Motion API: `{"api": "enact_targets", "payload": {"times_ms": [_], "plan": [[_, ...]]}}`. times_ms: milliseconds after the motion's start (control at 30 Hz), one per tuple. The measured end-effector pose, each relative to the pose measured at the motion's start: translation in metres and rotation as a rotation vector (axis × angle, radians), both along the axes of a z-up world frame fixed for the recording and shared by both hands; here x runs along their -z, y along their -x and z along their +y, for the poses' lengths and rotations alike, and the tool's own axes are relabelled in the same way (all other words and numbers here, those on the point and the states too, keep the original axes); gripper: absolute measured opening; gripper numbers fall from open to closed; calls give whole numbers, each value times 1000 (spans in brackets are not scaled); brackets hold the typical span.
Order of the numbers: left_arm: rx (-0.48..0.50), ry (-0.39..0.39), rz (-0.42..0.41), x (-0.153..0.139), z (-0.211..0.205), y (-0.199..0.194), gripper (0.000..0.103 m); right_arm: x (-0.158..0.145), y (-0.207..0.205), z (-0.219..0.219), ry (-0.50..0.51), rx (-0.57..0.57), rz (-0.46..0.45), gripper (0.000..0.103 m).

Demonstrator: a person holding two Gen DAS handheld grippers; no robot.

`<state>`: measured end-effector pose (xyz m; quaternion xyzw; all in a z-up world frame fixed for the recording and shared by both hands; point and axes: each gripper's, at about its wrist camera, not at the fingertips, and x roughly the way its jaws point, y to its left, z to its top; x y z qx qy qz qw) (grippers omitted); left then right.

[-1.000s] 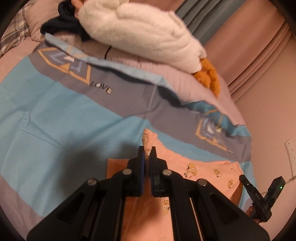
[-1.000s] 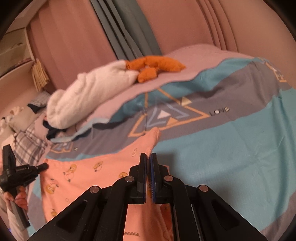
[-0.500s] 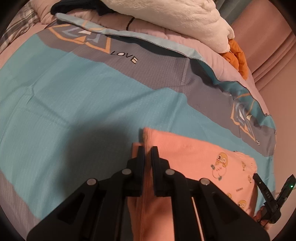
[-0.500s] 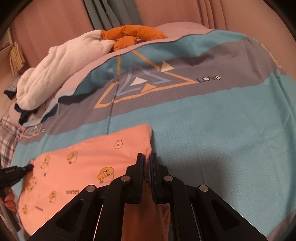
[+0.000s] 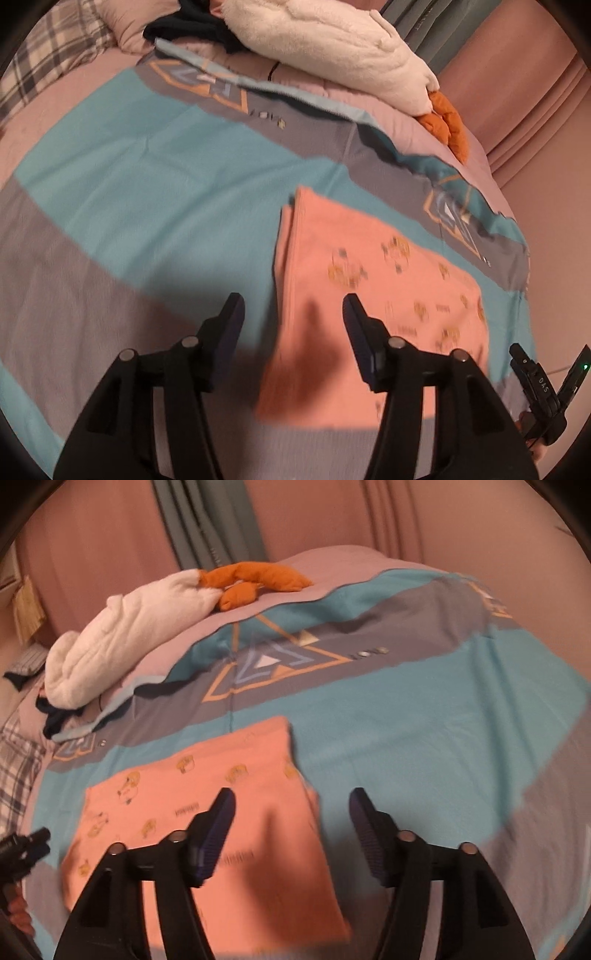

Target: Fold small clothes

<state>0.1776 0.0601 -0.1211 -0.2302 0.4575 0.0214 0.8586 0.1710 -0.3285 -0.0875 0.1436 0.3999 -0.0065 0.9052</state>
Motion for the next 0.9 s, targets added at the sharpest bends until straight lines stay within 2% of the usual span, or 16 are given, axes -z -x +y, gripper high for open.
{"api": "enact_targets", "payload": {"times_ms": [200, 333, 467, 533, 600, 700, 767, 800, 833, 900], "plan": [[29, 16, 54, 30, -14, 33, 55, 26, 45, -17, -129, 11, 70, 67], [47, 62, 75, 52, -21, 45, 54, 48, 63, -22, -196, 6, 106, 67], [45, 91, 24, 58, -26, 43, 53, 65, 60, -18, -296, -21, 118, 67], [40, 133, 13, 61, -26, 38, 52, 69, 51, -13, -334, -31, 107, 67], [26, 182, 3, 64, -25, 30, 46, 71, 41, -9, -367, -37, 97, 67], [24, 207, -12, 66, -25, 15, 37, 77, 27, -8, -449, -29, 80, 65], [18, 223, -14, 67, -26, 9, 19, 79, 19, -8, -472, -8, 78, 54], [10, 227, -16, 67, -26, 9, 17, 80, 16, -8, -470, 4, 78, 42], [2, 230, -23, 66, -26, 10, 13, 81, 13, -8, -460, 15, 81, 25], [1, 202, -53, 60, -28, 16, 11, 80, 14, -6, -463, 16, 83, 13]]}}
